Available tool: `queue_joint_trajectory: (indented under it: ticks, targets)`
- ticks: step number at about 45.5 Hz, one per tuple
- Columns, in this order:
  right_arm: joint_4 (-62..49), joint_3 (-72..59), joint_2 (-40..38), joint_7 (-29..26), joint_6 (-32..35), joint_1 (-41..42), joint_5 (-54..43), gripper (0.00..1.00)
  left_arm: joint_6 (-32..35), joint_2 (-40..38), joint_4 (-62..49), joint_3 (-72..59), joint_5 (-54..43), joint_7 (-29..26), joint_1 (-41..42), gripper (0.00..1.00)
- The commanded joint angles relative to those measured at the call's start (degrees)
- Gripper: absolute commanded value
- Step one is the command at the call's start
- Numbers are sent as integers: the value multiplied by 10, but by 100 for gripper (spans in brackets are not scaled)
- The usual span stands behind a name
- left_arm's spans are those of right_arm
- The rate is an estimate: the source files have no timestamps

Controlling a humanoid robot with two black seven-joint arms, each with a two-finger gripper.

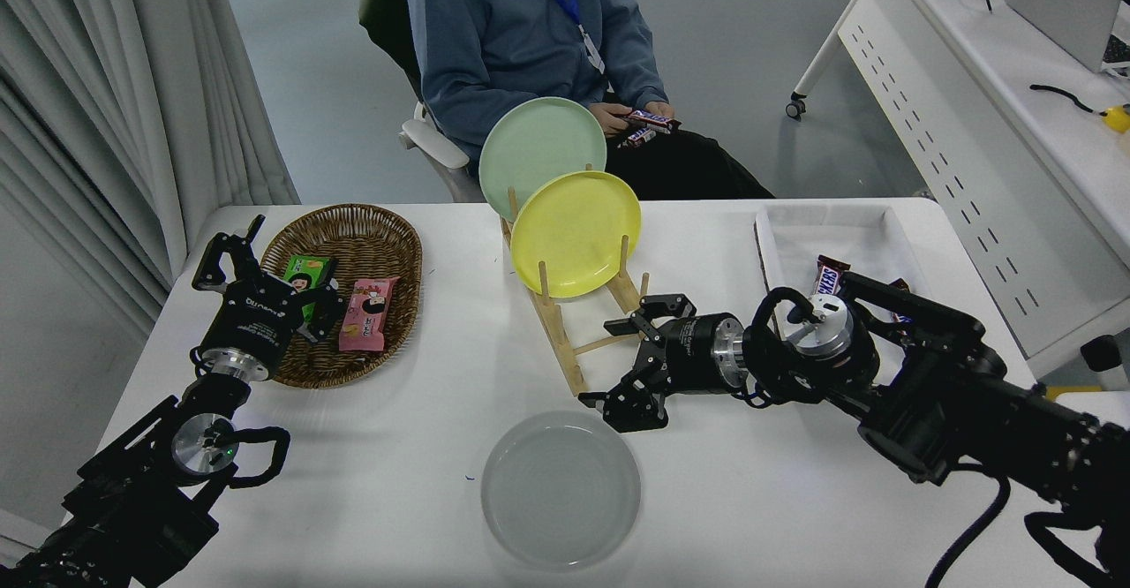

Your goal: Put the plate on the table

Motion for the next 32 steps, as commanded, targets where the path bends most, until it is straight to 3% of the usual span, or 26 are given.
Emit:
queue_joint_trajectory:
  ticks: [1, 9, 18, 32]
  targets:
    - [8, 53, -12, 112, 63, -15, -73, 99, 0, 0, 1, 0, -1, 0, 0, 100]
    - [0, 89, -15, 220, 102, -24, -146, 99, 0, 0, 0, 0, 0, 0, 0, 100]
    - [-12, 159, -14, 224, 118, -30, -183, 99, 0, 0, 1, 0, -1, 0, 0, 100]
    - [-138, 295, -1, 229, 118, -45, -276, 99, 0, 0, 0, 0, -1, 0, 0, 100]
